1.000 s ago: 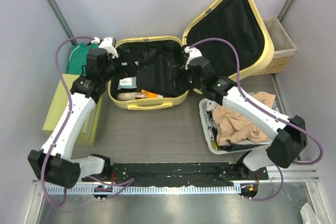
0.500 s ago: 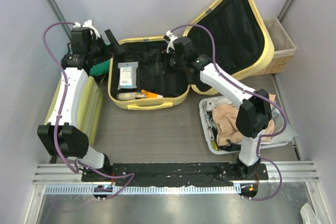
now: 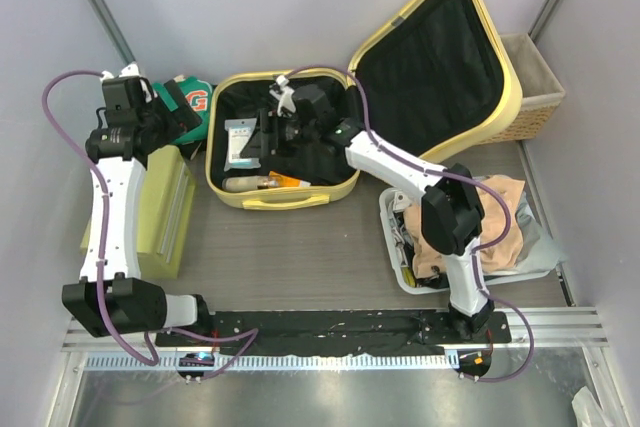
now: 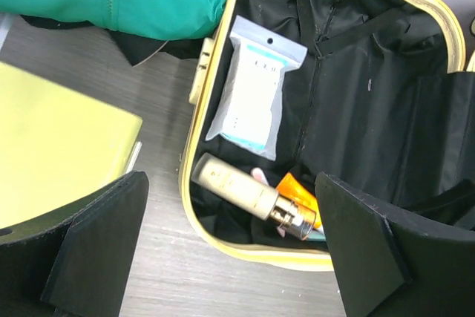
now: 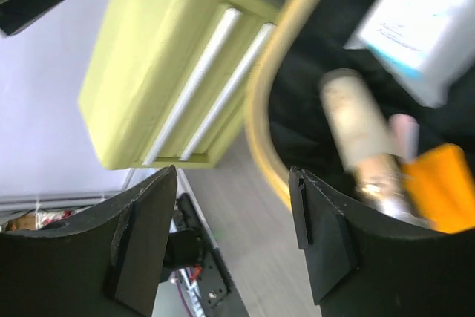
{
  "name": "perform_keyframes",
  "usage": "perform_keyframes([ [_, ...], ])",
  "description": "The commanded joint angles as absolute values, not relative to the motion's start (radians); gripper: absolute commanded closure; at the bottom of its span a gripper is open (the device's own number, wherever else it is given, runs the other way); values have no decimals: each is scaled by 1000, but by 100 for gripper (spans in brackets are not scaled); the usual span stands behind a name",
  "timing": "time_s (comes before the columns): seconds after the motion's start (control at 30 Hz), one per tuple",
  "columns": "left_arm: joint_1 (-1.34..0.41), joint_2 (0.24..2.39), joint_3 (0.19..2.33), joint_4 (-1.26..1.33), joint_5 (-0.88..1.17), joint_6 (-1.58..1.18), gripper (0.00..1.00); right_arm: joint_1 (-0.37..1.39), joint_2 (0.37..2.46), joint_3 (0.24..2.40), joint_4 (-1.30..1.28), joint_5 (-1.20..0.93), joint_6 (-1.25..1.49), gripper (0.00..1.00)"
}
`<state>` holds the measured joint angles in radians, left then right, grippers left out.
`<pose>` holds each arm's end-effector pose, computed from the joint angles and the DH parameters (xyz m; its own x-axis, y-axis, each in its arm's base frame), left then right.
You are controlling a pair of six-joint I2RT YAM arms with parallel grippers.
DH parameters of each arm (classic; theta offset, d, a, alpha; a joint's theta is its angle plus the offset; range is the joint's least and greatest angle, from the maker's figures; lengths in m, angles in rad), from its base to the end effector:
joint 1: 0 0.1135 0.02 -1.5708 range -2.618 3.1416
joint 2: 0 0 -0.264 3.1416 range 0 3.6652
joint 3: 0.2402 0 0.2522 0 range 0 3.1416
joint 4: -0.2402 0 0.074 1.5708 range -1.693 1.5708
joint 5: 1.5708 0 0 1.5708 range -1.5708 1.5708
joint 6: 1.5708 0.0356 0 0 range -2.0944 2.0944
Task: Open, take out, and arrange the luggage
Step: Open the drawer in the storage box.
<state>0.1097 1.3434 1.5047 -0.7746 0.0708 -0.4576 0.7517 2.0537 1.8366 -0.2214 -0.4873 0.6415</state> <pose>0.2808 0.0284 0.4062 -0.4904 -0.4974 -0.7156 -0.2991 0.8673 -0.3978 0.3467 0.3469 0.3084 -0.7949 -0.0193 -0.6064 -0.5460 0.4587 0.7011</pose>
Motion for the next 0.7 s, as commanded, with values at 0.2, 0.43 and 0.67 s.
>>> perform_keyframes([
  [0.2,150,1200,1442,-819,166,-393,0,890,2062,1637,308,-439,839,34],
  [0.43,153,1155,1407,-833,100,-304,0,960,2104,1591,471,-414,934,28],
  [0.67,227,1100,1264,-694,69,-339,0,1003,2204,1678,506,-413,973,32],
])
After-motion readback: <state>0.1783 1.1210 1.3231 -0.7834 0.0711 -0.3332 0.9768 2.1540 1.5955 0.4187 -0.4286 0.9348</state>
